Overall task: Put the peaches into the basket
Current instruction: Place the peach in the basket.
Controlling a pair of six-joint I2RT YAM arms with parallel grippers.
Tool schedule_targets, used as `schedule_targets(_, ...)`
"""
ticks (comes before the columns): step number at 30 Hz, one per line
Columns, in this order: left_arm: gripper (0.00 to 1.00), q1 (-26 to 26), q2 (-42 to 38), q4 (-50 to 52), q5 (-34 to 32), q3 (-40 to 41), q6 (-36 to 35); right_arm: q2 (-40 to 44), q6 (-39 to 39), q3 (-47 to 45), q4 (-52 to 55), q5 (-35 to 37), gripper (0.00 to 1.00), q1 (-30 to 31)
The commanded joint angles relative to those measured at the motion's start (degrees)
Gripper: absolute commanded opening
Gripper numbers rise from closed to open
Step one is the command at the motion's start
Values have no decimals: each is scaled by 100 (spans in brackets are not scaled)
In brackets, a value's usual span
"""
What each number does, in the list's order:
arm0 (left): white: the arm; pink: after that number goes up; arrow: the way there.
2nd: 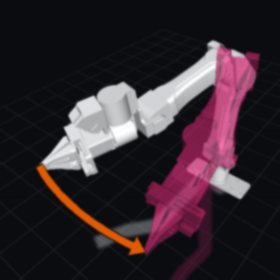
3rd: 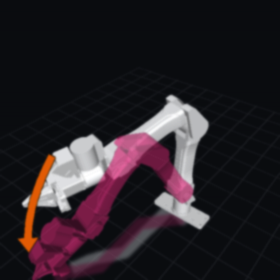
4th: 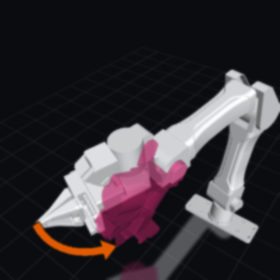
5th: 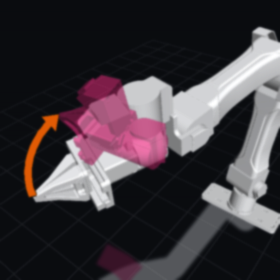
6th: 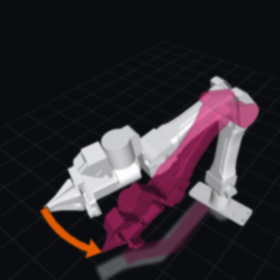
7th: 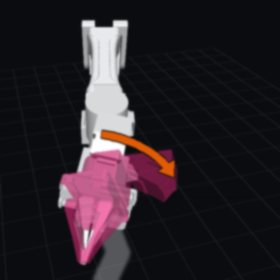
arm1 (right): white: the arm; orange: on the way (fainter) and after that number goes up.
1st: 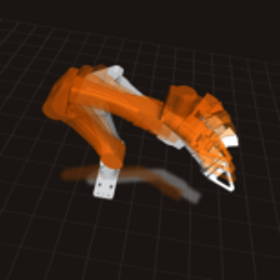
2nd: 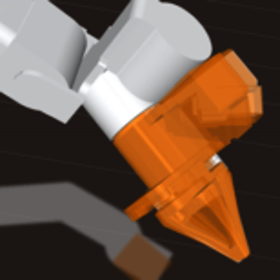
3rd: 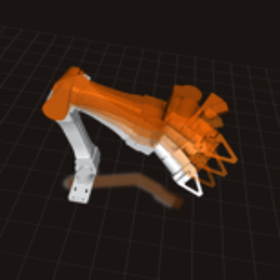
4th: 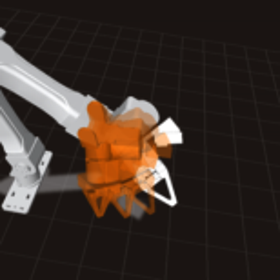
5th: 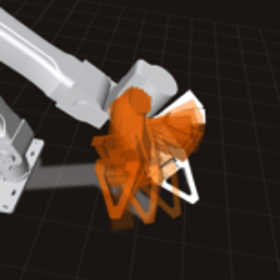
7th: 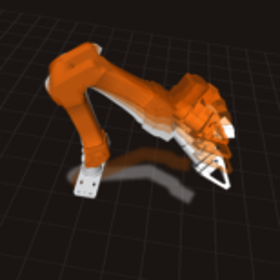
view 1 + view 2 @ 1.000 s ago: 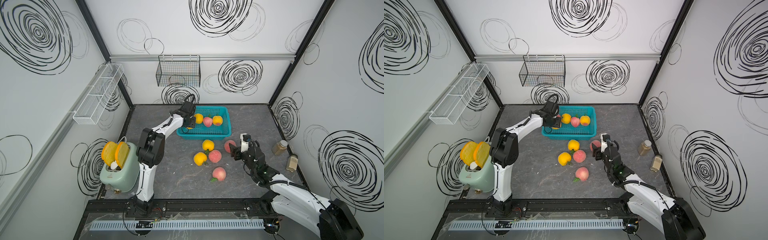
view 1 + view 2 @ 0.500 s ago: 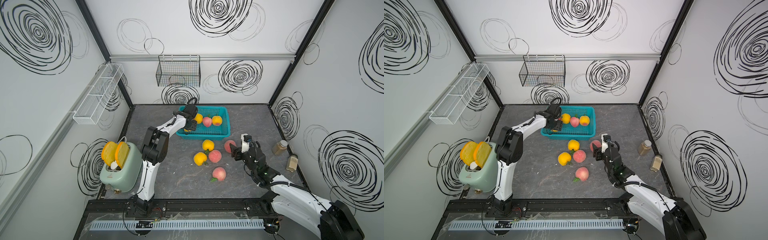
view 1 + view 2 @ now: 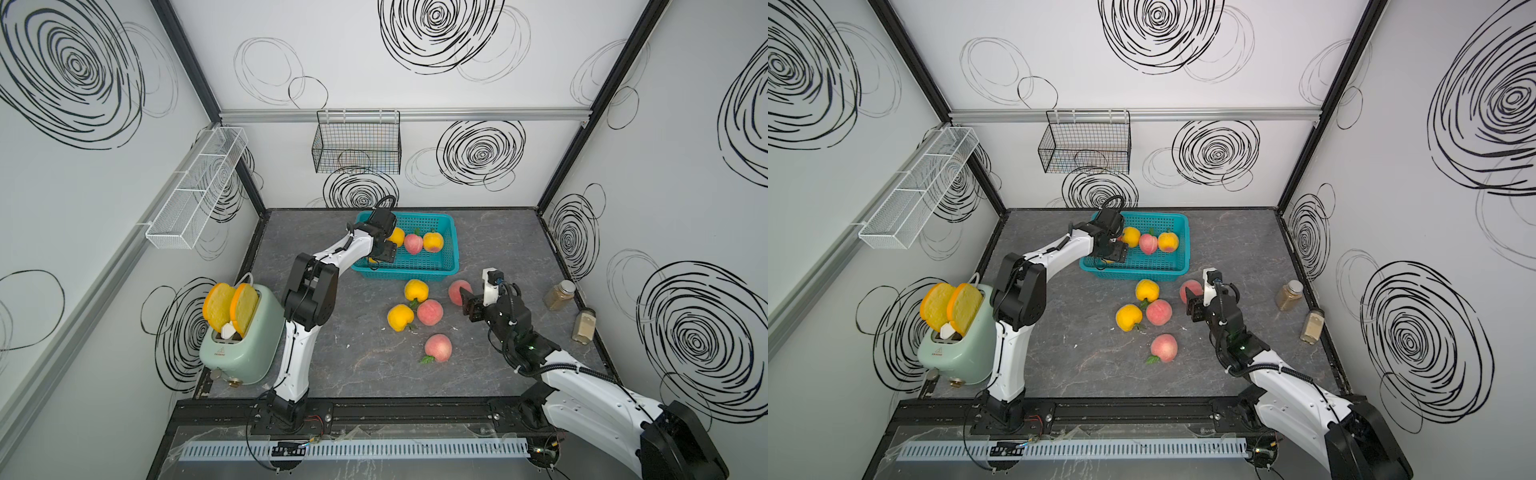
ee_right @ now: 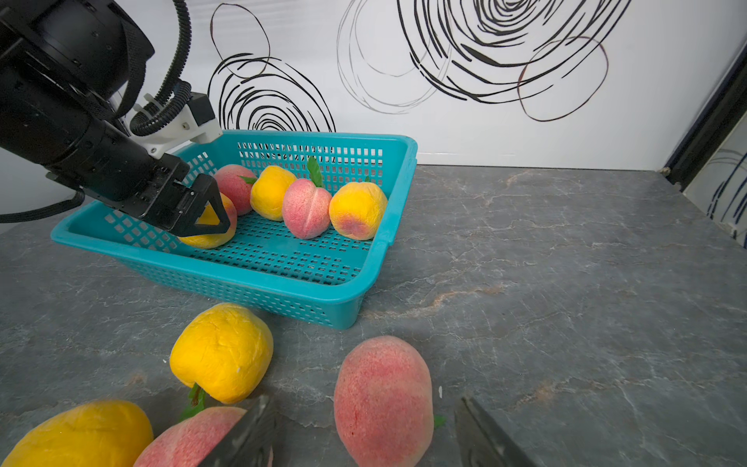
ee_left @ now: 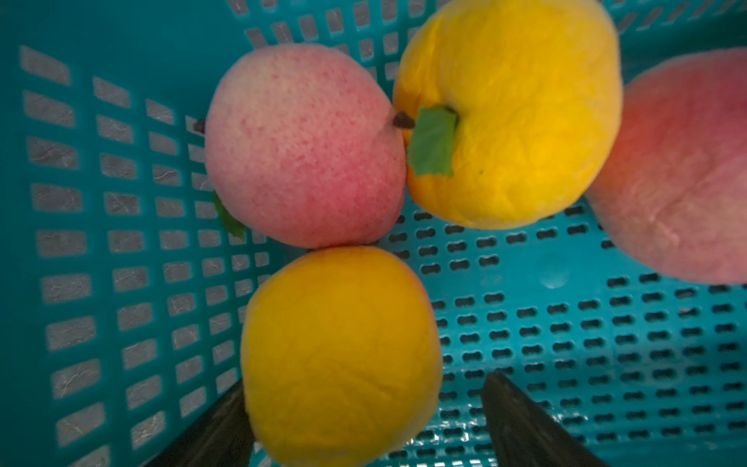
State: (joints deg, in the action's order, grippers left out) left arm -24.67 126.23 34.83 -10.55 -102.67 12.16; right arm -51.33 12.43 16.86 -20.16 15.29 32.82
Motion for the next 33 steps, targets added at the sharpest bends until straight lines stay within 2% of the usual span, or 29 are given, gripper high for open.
schedule_targets(1, 89, -42, -357, 59, -95, -174, -76, 9, 25, -16, -82, 60, 73, 22)
schedule_targets(26, 89, -124, -909, 121, -2, -142, -116, -76, 45, -6, -97, 75, 74, 6)
schedule_targets(29, 89, -232, -1135, -25, 186, 155, -90, -143, 142, -47, -172, 161, 78, -42)
schedule_targets(33, 89, -368, -1503, -245, 332, 688, -35, -231, 248, -79, -242, 16, 78, -186)
